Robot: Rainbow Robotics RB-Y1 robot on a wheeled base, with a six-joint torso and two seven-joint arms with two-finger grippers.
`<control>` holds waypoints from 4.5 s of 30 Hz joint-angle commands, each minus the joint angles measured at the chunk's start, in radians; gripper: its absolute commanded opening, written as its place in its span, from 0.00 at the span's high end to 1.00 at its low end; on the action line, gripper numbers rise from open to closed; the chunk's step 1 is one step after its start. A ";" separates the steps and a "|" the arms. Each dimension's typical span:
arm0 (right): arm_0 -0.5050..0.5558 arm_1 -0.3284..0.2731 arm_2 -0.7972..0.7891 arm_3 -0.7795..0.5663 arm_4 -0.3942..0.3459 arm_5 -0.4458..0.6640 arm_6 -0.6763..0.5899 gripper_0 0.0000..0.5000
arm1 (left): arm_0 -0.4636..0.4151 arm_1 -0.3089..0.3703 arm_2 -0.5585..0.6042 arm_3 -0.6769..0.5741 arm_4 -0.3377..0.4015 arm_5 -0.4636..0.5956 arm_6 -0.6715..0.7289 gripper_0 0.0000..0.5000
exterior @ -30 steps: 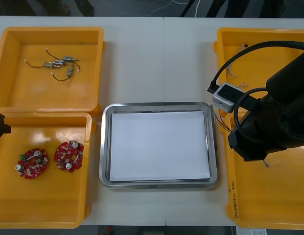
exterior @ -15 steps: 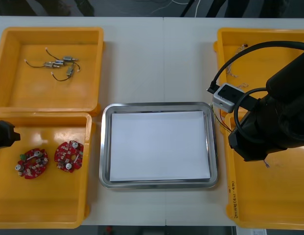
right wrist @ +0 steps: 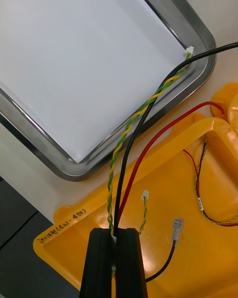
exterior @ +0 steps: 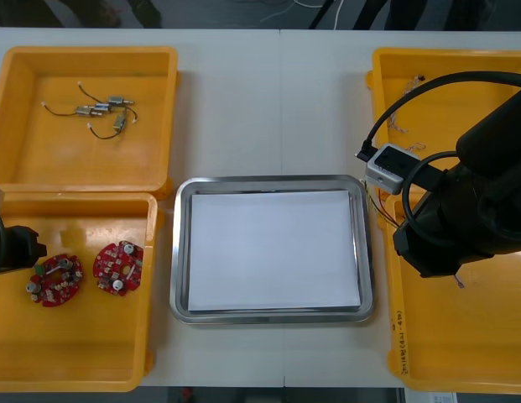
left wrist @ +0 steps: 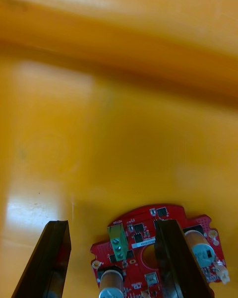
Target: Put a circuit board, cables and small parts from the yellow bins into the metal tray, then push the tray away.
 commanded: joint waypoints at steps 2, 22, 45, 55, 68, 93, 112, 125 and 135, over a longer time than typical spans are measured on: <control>-0.030 -0.024 0.008 -0.017 0.007 0.007 0.049 1.00 | 0.027 -0.011 -0.046 0.015 -0.026 -0.037 0.016 0.00; -0.030 -0.024 0.006 -0.016 0.007 0.007 0.049 1.00 | 0.084 -0.011 -0.067 0.018 -0.042 -0.114 -0.004 0.00; -0.028 -0.024 0.008 -0.016 0.004 0.007 0.049 1.00 | 0.076 -0.008 -0.067 0.015 -0.030 -0.109 -0.013 1.00; -0.030 -0.024 0.008 -0.017 0.003 0.007 0.049 1.00 | 0.022 0.035 0.035 -0.053 0.054 0.082 -0.018 1.00; -0.028 -0.024 0.008 -0.017 0.003 0.007 0.047 1.00 | -0.163 0.092 0.101 -0.109 0.158 0.363 -0.024 1.00; -0.028 -0.024 0.008 -0.016 0.004 0.007 0.049 1.00 | -0.593 0.086 -0.212 -0.227 0.261 0.541 0.071 1.00; -0.028 -0.024 0.008 -0.016 0.004 0.007 0.043 1.00 | -0.847 -0.141 -0.627 -0.309 0.045 0.547 0.418 1.00; -0.028 -0.024 0.008 -0.016 0.007 0.007 0.044 1.00 | -0.863 -0.185 -0.879 -0.303 -0.131 0.408 0.520 1.00; -0.030 -0.024 0.008 -0.016 0.007 0.007 0.044 1.00 | -0.857 -0.185 -1.000 -0.211 -0.196 0.296 0.543 1.00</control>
